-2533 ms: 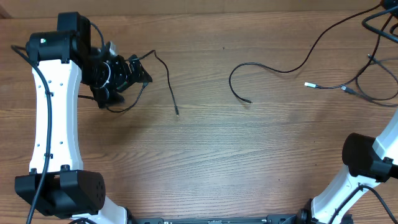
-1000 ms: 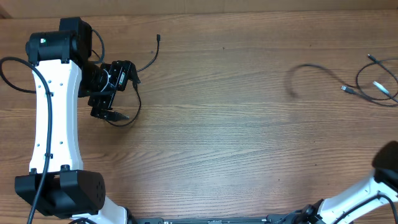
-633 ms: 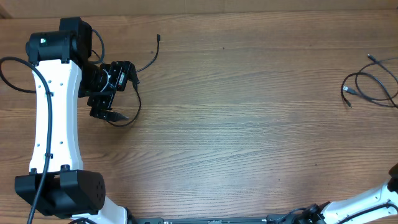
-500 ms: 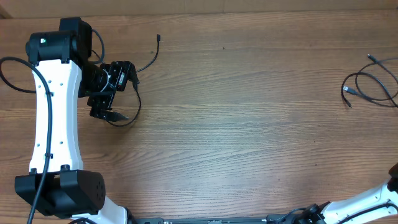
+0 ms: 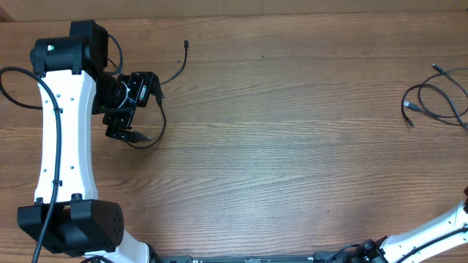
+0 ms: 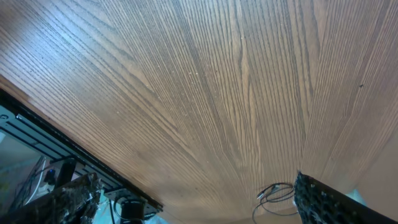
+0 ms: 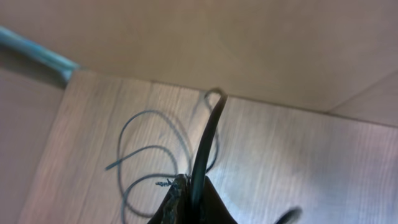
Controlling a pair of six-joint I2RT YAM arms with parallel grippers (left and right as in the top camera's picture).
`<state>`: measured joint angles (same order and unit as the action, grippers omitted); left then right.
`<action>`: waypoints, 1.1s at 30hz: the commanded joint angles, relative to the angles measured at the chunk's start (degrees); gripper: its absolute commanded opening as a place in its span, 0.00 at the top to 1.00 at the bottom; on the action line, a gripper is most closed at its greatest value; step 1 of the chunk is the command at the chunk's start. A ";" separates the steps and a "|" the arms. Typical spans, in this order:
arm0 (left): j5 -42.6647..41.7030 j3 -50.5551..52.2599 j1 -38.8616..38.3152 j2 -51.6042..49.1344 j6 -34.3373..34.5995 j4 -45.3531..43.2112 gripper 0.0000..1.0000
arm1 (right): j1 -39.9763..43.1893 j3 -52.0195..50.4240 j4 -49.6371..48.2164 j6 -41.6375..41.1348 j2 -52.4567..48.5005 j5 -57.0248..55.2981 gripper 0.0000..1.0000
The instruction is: Untangle cables
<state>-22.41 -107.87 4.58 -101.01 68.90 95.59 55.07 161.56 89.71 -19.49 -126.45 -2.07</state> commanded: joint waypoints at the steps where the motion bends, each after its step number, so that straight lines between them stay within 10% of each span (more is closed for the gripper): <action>1: 0.79 -0.26 -0.11 1.38 0.50 -0.04 0.00 | -1.03 -0.74 0.20 0.35 -2.34 6.14 0.93; 8: 0.81 -0.26 -0.11 1.38 0.50 -0.04 0.01 | -3.41 -8.31 -1.03 0.52 -3.21 6.99 0.47; 25: 1.75 -0.26 -0.11 1.38 0.48 -0.74 0.00 | -11.50 -10.38 2.29 18.91 -3.23 29.09 0.24; 27: 7.89 -0.26 -0.11 1.38 -0.70 -0.74 0.16 | -14.67 -10.38 3.26 21.77 -3.23 29.33 0.23; 33: 27.61 -0.24 -0.11 1.38 -11.93 -0.17 0.00 | -24.20 -10.38 5.05 25.59 -3.23 29.14 0.22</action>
<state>-10.17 -107.87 4.58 -101.01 64.55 94.70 34.65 151.39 94.30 2.85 -129.88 26.26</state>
